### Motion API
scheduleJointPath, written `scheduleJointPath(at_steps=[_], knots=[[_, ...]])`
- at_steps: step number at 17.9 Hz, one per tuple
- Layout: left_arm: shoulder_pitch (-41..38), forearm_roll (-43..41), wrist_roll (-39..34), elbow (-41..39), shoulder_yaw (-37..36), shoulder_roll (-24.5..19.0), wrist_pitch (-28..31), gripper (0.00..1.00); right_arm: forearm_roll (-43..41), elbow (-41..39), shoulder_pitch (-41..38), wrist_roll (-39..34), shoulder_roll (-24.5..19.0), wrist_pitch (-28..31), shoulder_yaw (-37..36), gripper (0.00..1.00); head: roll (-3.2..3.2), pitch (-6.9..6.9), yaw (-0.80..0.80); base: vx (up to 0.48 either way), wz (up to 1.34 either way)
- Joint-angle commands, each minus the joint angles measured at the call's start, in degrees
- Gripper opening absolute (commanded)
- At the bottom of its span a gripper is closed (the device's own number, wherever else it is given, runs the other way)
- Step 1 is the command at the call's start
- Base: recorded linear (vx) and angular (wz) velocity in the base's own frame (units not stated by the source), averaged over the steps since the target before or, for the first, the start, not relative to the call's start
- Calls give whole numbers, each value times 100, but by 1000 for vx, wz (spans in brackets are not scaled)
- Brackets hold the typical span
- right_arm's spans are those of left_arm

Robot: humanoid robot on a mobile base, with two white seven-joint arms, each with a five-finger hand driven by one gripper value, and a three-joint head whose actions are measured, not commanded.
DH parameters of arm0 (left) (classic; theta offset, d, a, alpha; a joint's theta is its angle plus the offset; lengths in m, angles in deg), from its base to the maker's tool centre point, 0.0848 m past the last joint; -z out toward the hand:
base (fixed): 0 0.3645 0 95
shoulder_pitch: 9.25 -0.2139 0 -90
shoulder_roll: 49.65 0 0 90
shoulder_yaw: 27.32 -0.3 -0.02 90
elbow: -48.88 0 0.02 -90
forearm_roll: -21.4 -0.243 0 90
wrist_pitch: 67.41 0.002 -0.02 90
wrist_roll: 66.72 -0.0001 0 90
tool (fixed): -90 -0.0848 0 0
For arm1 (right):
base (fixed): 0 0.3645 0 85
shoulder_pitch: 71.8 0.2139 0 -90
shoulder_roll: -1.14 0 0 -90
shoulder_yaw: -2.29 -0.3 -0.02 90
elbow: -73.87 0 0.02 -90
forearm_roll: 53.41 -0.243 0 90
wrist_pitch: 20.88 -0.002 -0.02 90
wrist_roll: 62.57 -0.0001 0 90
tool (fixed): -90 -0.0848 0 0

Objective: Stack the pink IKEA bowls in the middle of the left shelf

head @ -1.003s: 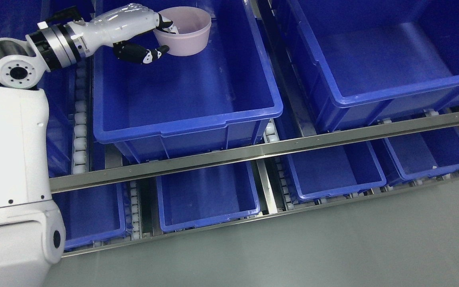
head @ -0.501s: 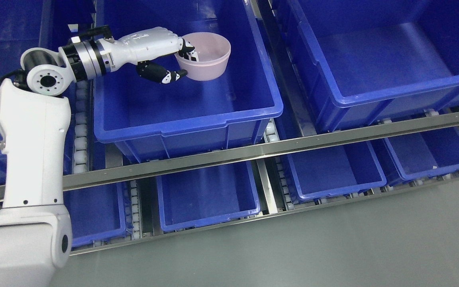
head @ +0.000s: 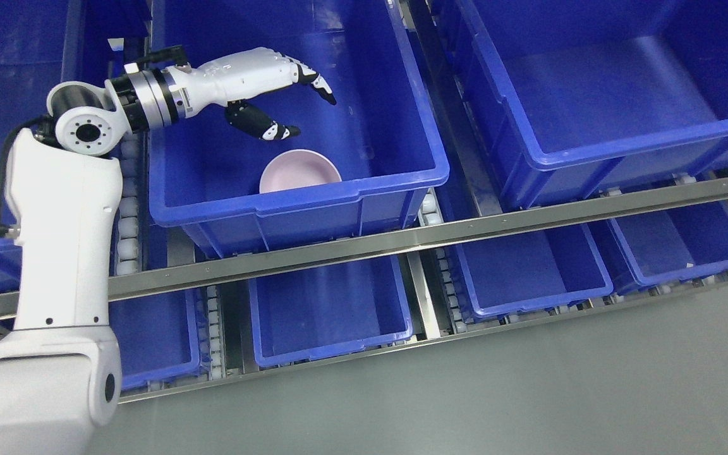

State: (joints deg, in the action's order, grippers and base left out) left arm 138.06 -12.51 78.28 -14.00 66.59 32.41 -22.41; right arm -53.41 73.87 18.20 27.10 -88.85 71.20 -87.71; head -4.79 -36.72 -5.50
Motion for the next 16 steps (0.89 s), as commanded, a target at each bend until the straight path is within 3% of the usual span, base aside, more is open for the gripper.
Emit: scheduleJointPath(at_steps=[1, 3, 6, 10, 12, 14, 16], knots=[[53, 708, -497, -119, 715, 693, 0, 59, 0, -193, -167, -3, 100, -6, -62, 100, 0, 0, 0, 0, 0], [-17, 1112, -1460, -101, 760, 693, 87, 58, 0, -193, -167, -3, 100, -15, -62, 100, 0, 0, 0, 0, 0], [-429, 2113, -3096, -145, 585, 693, 1532, 59, 0, -193, -167, -3, 100, -15, -62, 100, 0, 0, 0, 0, 0], [-475, 2993, -4204, -538, 567, 693, 3343, 80, 0, -193, -167, -3, 100, -6, -70, 100, 0, 0, 0, 0, 0], [-466, 3302, -4899, -1143, 558, 693, 5017, 98, 0, -193, -167, -3, 100, -6, -62, 100, 0, 0, 0, 0, 0], [-597, 3338, -4955, -1838, 584, 693, 5815, 100, 0, -193, -167, -3, 100, -6, -70, 100, 0, 0, 0, 0, 0], [-729, 3329, -4955, -2349, 558, 693, 5985, 100, 0, -193, -167, -3, 100, -15, -70, 100, 0, 0, 0, 0, 0]])
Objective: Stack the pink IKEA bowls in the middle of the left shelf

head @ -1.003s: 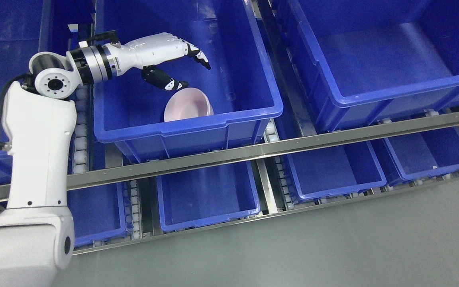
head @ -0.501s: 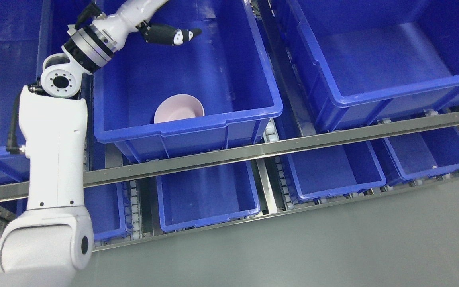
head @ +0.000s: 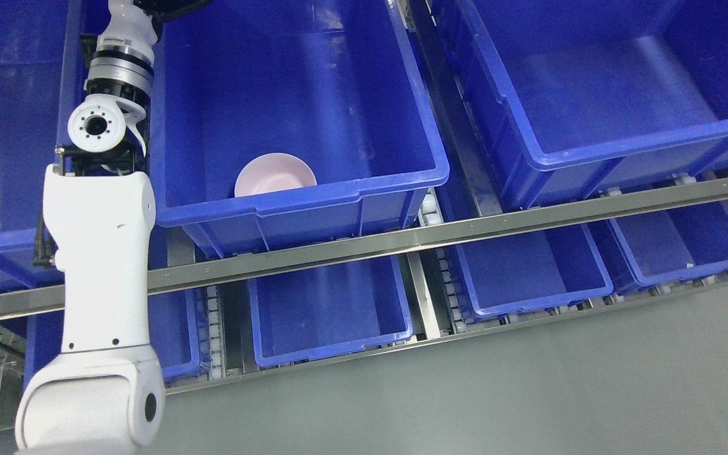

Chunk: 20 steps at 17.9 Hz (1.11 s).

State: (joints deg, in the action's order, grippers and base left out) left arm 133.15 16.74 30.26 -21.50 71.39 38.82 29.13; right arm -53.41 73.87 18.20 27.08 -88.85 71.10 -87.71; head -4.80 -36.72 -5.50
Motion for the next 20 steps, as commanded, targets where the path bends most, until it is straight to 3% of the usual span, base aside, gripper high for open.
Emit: scheduleJointPath(at_steps=[1, 7, 20], knots=[[-378, 404, -153, -1724, 61, 52, 831, 100, 0, -193, -167, 0, 100, 4, -62, 100, 0, 0, 0, 0, 0], [-1389, 404, -153, -2331, 61, 52, 506, 100, 0, -193, -167, 0, 100, 4, -70, 100, 0, 0, 0, 0, 0], [-1618, 395, -161, -2349, 131, 52, 392, 100, 0, -193, -167, 0, 100, 4, -62, 100, 0, 0, 0, 0, 0]])
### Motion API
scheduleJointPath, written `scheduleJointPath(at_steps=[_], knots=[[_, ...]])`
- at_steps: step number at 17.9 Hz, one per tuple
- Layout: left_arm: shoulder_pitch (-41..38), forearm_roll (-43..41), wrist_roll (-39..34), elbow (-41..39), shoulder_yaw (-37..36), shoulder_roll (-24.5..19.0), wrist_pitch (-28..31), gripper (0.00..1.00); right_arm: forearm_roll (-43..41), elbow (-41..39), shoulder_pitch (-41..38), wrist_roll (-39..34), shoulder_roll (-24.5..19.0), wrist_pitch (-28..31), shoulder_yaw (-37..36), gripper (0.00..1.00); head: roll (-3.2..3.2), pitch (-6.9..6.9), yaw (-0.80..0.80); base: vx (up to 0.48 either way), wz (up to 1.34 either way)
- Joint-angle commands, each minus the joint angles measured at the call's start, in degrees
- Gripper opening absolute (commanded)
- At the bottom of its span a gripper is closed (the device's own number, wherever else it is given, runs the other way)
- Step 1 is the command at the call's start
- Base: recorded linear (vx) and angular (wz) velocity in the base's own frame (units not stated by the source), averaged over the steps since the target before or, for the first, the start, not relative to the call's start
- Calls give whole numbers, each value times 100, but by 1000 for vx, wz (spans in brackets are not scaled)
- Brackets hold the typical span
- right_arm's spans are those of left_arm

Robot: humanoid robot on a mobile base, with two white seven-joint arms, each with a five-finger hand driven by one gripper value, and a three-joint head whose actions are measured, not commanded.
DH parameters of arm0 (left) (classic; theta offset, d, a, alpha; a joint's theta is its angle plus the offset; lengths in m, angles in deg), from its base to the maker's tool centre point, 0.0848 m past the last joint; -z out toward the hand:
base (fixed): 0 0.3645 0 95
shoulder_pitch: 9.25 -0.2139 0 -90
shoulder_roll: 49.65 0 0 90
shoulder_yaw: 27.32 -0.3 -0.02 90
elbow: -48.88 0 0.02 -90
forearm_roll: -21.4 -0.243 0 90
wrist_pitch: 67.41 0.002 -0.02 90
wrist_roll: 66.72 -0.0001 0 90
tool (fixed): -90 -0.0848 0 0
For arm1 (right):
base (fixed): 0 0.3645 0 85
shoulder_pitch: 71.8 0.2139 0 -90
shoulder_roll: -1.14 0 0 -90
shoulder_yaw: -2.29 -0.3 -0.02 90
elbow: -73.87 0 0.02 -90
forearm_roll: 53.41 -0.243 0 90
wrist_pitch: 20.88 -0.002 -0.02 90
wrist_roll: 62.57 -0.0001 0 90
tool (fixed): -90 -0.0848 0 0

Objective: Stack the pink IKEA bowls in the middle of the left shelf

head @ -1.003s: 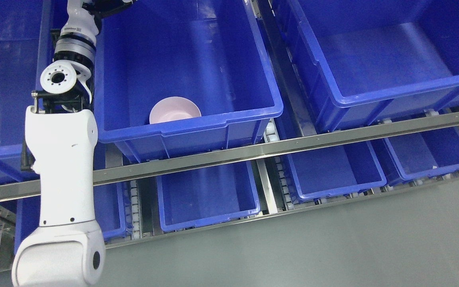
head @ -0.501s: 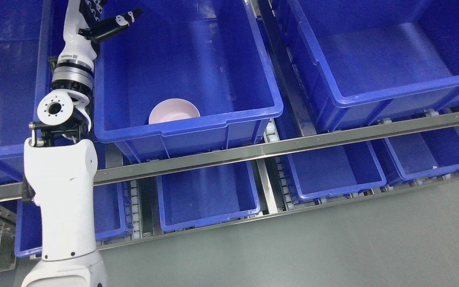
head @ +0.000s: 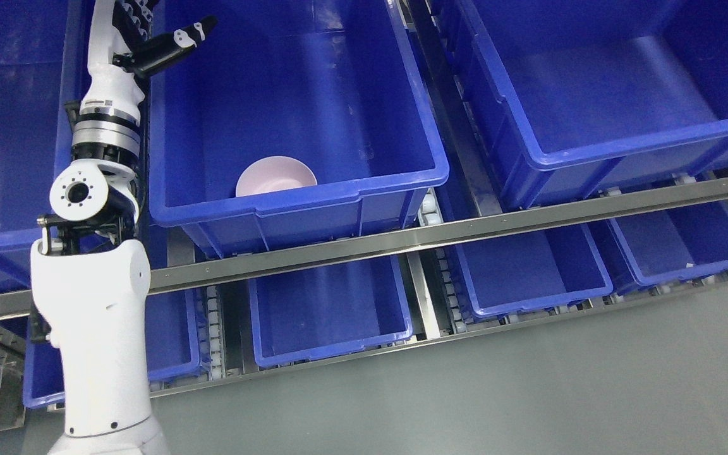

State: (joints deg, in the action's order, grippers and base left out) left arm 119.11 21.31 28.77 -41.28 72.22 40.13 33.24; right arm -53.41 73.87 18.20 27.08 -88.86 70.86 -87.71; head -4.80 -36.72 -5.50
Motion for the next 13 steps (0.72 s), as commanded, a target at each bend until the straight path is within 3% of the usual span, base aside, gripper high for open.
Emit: scheduleJointPath(at_steps=[1, 7, 13], knots=[[-292, -71, -13, -370, 48, -78, -88, 100, 0, -193, -167, 0, 100, 28, -62, 100, 0, 0, 0, 0, 0], [-925, -79, -5, -414, 57, -78, -405, 100, 0, -193, -167, 0, 100, 19, -62, 100, 0, 0, 0, 0, 0], [-1031, -79, -5, -414, 21, -78, -432, 100, 0, -193, -167, 0, 100, 28, -62, 100, 0, 0, 0, 0, 0]])
